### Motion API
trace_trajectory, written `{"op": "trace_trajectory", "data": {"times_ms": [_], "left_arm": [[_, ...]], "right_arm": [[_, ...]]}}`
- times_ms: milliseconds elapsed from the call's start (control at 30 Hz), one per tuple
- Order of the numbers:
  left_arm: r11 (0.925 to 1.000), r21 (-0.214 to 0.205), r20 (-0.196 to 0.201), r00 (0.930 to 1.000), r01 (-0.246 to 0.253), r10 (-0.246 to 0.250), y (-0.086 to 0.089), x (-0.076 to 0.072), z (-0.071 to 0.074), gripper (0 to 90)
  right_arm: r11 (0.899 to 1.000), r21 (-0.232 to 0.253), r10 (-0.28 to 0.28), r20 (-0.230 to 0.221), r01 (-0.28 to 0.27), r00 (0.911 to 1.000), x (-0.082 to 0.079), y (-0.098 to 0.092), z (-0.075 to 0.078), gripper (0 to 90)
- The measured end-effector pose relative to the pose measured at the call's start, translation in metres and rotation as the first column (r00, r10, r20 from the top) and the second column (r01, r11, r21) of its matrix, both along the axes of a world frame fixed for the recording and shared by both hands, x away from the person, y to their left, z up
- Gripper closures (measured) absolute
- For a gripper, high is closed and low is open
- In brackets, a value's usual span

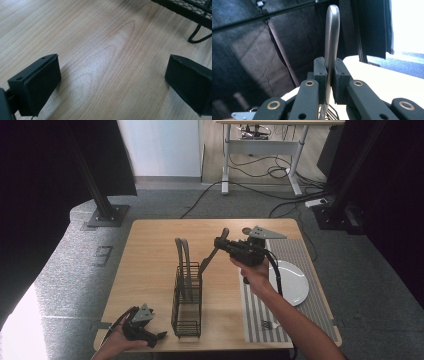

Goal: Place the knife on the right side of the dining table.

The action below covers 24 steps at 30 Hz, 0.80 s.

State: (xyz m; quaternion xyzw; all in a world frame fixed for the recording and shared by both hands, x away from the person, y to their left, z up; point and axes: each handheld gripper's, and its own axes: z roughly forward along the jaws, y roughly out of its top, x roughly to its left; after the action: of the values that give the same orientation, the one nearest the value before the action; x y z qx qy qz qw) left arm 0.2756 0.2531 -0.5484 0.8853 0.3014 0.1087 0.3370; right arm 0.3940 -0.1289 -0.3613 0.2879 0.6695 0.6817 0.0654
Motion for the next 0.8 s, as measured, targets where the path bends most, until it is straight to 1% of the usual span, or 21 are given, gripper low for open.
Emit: {"op": "trace_trajectory", "data": {"times_ms": [67,133,167,200,233,267,300,367,433,500,533,567,600,733,800], "left_arm": [[1.0,0.0,0.0,1.0,0.0,0.0,0.0,0.0,0.0,0.2],[1.0,-0.001,0.0,1.0,0.0,0.0,0.0,0.0,0.0,0.1],[1.0,-0.001,0.0,1.0,0.0,0.0,0.0,0.0,0.0,0.1],[1.0,-0.001,0.0,1.0,0.0,0.0,0.0,0.0,0.0,0.1],[1.0,-0.001,0.0,1.0,0.0,0.0,0.0,0.0,0.0,0.2],[1.0,-0.001,0.0,1.0,0.0,0.0,0.0,0.0,0.0,0.2],[1.0,0.0,0.0,1.0,0.0,0.0,0.0,0.0,0.0,0.2],[1.0,0.0,0.0,1.0,0.0,0.0,0.0,0.0,0.0,0.1],[1.0,0.0,0.0,1.0,0.0,0.0,0.0,0.0,0.0,0.2],[1.0,-0.001,0.0,1.0,0.0,0.0,0.0,0.0,0.0,0.1],[1.0,-0.001,0.0,1.0,0.0,0.0,0.0,0.0,0.0,0.2],[1.0,-0.001,0.0,1.0,0.0,0.0,0.0,0.0,0.0,0.2],[1.0,-0.001,0.0,1.0,0.0,0.0,0.0,0.0,0.0,0.1],[1.0,-0.001,0.0,1.0,0.0,0.0,0.0,0.0,0.0,0.2],[1.0,-0.001,0.0,1.0,0.0,0.0,0.0,0.0,0.0,0.2]], "right_arm": [[1.0,0.003,0.001,0.001,-0.001,1.0,-0.001,-0.002,0.002,83.2],[1.0,0.03,-0.005,0.009,0.005,0.9999,-0.002,-0.011,0.006,83.2],[1.0,0.03,-0.005,0.009,0.005,0.9999,-0.002,-0.011,0.006,83.2],[0.999,0.053,-0.011,0.01,0.011,0.9999,-0.003,-0.016,0.009,83.2],[0.999,0.053,-0.011,0.01,0.011,0.9999,-0.003,-0.016,0.009,83.2],[0.997,0.074,-0.028,0.027,0.026,0.9992,-0.004,-0.022,0.011,83.2],[0.996,0.082,-0.037,0.035,0.034,0.9987,-0.004,-0.025,0.012,83.3],[0.995,0.091,-0.043,0.038,0.039,0.9984,-0.004,-0.027,0.014,83.2],[0.993,0.111,-0.052,0.038,0.048,0.9979,-0.003,-0.034,0.017,83.3],[0.993,0.106,-0.065,0.04,0.06,0.9971,-0.002,-0.039,0.016,83.3],[0.993,0.098,-0.074,0.032,0.071,0.9967,-0.001,-0.043,0.014,83.3],[0.993,0.098,-0.074,0.032,0.071,0.9967,-0.001,-0.043,0.014,83.3],[0.992,0.094,-0.084,0.023,0.081,0.9962,0.002,-0.045,0.009,83.2],[0.99,0.087,-0.108,0.007,0.107,0.9941,0.006,-0.046,-0.002,83.2],[0.99,0.085,-0.112,0.001,0.111,0.9937,0.008,-0.046,-0.005,83.2]]}}
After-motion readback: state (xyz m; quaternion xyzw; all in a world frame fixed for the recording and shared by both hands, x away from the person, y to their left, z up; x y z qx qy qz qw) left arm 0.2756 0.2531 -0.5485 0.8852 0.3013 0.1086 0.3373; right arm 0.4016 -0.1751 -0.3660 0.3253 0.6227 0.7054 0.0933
